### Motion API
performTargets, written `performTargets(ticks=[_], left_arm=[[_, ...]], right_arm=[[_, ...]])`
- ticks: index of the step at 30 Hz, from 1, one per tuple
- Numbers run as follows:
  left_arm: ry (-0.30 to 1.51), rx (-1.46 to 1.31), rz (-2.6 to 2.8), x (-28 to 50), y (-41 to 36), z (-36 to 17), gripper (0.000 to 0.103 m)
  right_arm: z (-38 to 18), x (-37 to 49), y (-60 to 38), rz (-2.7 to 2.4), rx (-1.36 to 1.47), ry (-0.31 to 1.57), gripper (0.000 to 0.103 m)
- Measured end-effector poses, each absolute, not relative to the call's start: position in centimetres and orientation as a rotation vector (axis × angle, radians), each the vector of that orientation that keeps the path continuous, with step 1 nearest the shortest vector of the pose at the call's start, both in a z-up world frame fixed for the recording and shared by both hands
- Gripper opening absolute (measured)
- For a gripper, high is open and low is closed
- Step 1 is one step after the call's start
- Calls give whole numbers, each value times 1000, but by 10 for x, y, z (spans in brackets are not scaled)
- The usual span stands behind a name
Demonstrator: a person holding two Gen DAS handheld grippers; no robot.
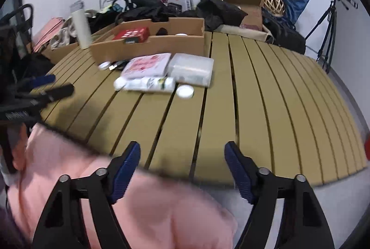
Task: Organize objects
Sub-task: 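Grasp the white cap with the left gripper while the right grasps a white lid, then carry the white cap and lid into the tray and release them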
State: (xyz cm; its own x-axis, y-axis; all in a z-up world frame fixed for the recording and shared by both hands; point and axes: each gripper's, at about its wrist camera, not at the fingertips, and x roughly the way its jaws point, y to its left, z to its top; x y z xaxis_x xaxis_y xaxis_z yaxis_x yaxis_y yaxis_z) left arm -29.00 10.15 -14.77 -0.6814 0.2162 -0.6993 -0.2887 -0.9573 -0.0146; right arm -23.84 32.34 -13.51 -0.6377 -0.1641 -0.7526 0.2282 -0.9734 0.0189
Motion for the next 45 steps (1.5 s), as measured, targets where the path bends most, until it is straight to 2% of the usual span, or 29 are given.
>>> performTargets(ticks=[1, 4, 8, 12, 14, 16, 17, 18, 19, 20, 22, 23, 27, 35, 41, 45], left_arm=[[154, -1109, 2643, -301, 106, -154, 88], [160, -1228, 2594, -326, 115, -172, 86], [170, -1327, 2527, -339, 123, -187, 78], [196, -1336, 2559, -344, 125, -190, 78], [190, -1334, 2581, -346, 124, -189, 71], [175, -1334, 2595, -346, 123, -188, 68], [167, -1335, 2598, -347, 123, -189, 68], [169, -1340, 2603, -347, 125, -188, 68], [177, -1336, 2608, -344, 127, -187, 60], [181, -1320, 2596, -341, 132, -186, 44], [194, -1318, 2585, -334, 143, -184, 29], [226, -1318, 2594, -332, 148, -184, 25], [244, -1300, 2602, -331, 150, -185, 24], [17, -1317, 2533, -309, 120, -175, 24], [-146, -1283, 2538, -264, 79, -131, 24], [-123, -1183, 2600, -203, 53, -89, 24]], right_arm=[[-138, -248, 323, -2661, 1208, 117, 71], [-155, -290, 317, -2635, 1242, 136, 65], [-168, -318, 310, -2620, 1264, 139, 64], [-179, -335, 305, -2608, 1291, 123, 62], [-183, -338, 303, -2604, 1292, 131, 59], [-185, -340, 301, -2626, 1292, 170, 48], [-185, -340, 300, -2637, 1287, 185, 46], [-184, -341, 300, -2633, 1284, 177, 38], [-184, -341, 299, -2634, 1284, 176, 33], [-184, -341, 298, -2642, 1284, 188, 32], [-184, -339, 298, -2645, 1280, 191, 32], [-184, -338, 298, -2647, 1281, 191, 32], [-180, -331, 302, -2656, 1287, 172, 32], [-147, -285, 311, -2686, 1216, 118, 32], [-127, -243, 312, -2666, 1196, 101, 32], [-104, -199, 310, -2634, 1146, 124, 32]])
